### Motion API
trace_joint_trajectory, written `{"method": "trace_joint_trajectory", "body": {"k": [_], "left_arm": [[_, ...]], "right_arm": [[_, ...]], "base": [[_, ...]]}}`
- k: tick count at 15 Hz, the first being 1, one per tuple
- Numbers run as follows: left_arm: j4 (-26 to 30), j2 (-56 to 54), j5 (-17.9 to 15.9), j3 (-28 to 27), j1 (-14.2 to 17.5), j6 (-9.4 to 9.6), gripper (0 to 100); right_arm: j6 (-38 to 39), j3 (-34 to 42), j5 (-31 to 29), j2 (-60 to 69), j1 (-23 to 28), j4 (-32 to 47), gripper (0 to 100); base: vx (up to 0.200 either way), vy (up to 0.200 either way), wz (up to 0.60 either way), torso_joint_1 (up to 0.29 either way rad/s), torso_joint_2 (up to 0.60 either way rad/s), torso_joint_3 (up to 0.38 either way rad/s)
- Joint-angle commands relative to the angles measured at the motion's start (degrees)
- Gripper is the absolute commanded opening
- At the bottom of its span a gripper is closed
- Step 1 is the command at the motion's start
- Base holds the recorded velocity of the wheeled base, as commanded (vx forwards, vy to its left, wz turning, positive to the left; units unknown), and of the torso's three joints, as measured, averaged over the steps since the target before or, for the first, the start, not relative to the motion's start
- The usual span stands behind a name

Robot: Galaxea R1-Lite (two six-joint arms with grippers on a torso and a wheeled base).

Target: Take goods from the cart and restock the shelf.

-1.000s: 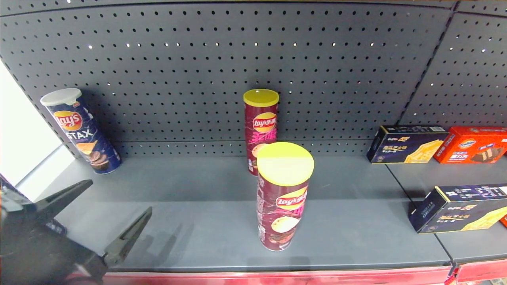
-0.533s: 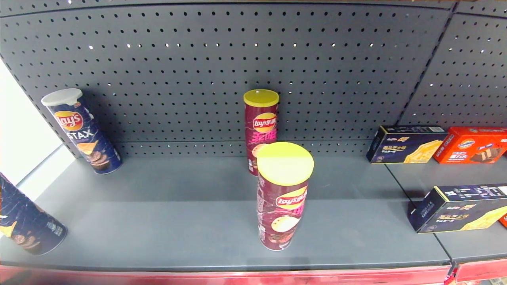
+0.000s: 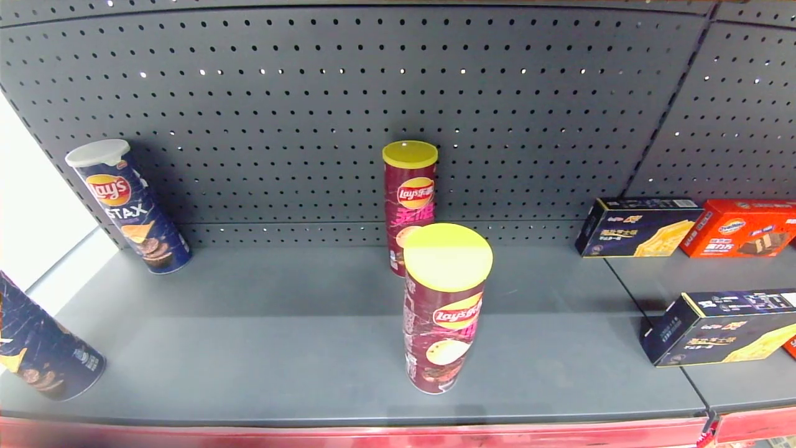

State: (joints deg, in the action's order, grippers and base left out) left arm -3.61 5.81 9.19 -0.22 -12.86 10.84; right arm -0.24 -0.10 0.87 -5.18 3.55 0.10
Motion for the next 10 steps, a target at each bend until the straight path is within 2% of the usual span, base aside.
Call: {"method": "trace_joint_trajectory", "body": {"k": [1, 3, 4, 5, 7, 8, 9, 10], "left_arm": [[-0.3, 4.6, -0.1, 0.2, 10.5, 0.24, 100], [-0.2, -1.9, 0.0, 0.2, 14.0, -0.55, 100], [0.0, -5.8, 0.0, 0.2, 13.2, -3.54, 100], [0.5, -5.8, 0.0, 0.2, 13.0, -4.95, 100], [0.5, -5.8, 0.0, 0.1, 12.9, -5.04, 100], [0.7, -5.8, 0.1, 0.1, 12.9, -5.65, 100], [0.7, -5.8, 0.2, 0.1, 12.9, -7.94, 100], [1.0, -5.8, -1.5, 0.1, 12.9, -10.93, 100]], "right_arm": [[0.0, 0.0, 0.0, -0.1, 0.0, 0.0, 100], [0.0, 0.0, 0.0, -0.1, 0.0, 0.0, 100], [0.0, 0.0, 0.0, -0.1, 0.0, 0.0, 100], [0.0, 0.0, 0.0, -0.1, 0.0, 0.0, 100], [0.0, 0.0, 0.0, -0.1, 0.0, 0.0, 100], [0.0, 0.0, 0.0, -0.1, 0.0, 0.0, 100], [0.0, 0.0, 0.0, -0.1, 0.0, 0.0, 100], [0.0, 0.0, 0.0, -0.1, 0.0, 0.0, 100]], "base": [[0.0, 0.0, 0.0, 0.0, 0.0, 0.0], [0.0, 0.0, 0.0, 0.0, 0.0, 0.0], [0.0, 0.0, 0.0, 0.0, 0.0, 0.0], [0.0, 0.0, 0.0, 0.0, 0.0, 0.0], [0.0, 0.0, 0.0, 0.0, 0.0, 0.0], [0.0, 0.0, 0.0, 0.0, 0.0, 0.0], [0.0, 0.0, 0.0, 0.0, 0.0, 0.0], [0.0, 0.0, 0.0, 0.0, 0.0, 0.0]]}}
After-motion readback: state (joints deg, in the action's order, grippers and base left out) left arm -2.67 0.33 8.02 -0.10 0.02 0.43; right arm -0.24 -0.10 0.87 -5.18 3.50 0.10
